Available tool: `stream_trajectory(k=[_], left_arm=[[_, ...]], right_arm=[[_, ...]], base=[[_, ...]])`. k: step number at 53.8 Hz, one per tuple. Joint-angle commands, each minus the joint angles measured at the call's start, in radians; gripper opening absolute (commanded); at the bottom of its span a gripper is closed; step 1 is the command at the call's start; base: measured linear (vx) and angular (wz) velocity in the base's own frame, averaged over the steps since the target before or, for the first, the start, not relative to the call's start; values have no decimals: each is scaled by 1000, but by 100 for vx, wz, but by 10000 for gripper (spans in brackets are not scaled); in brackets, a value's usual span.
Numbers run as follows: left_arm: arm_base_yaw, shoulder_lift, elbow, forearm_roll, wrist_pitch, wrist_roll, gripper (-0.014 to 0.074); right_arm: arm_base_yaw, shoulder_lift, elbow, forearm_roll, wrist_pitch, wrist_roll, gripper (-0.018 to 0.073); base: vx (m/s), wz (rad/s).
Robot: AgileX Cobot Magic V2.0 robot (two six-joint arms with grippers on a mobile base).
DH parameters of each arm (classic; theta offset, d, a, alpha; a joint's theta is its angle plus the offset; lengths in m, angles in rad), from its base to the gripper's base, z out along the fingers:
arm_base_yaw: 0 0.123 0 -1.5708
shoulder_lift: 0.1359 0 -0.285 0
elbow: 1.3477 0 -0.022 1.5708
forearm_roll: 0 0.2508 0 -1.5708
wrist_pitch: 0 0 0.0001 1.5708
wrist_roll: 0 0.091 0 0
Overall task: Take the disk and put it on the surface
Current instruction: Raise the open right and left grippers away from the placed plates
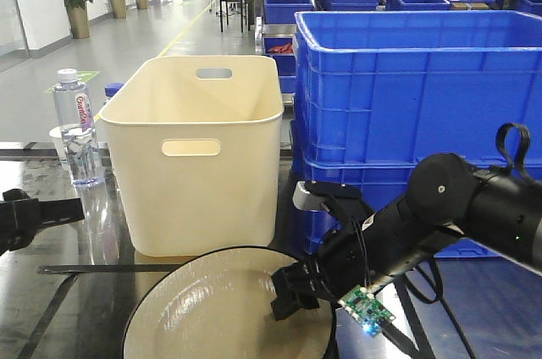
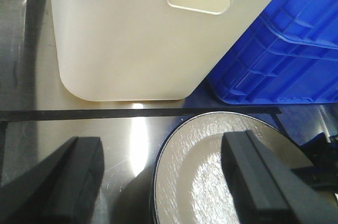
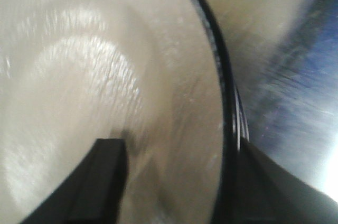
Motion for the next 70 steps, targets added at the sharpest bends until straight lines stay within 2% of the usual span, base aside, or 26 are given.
stream_trajectory(k=[1,11,17,21,25,29,41,70], left_arm=[[1,-19,-28,-42,-42,4,576],[1,-19,-28,-42,-38,4,576],[1,-19,-28,-41,-37,4,568],[1,-19,-28,-43,-37,31,529],[1,-19,-28,-43,-29,67,454],[1,-19,-28,-43,-17,89,341],[1,-19,-28,-43,79,89,-6],[1,-19,-28,-41,69,90,-9]], right_arm=[[-11,-72,-58,-104,7,-17,498],[-11,-150,-121,-251,34,44,495],[-11,-198,-126,-254,29,51,494],[-11,-222,-126,-253,30,51,492],[-11,-242,-126,-253,39,53,491],[-11,-254,-126,-253,42,53,491],[-11,-257,-126,-253,42,53,491],[-11,-257,-126,-253,42,53,491]], base=[[0,0],[0,0],[0,0],[0,0],[0,0],[0,0],[0,0],[0,0]])
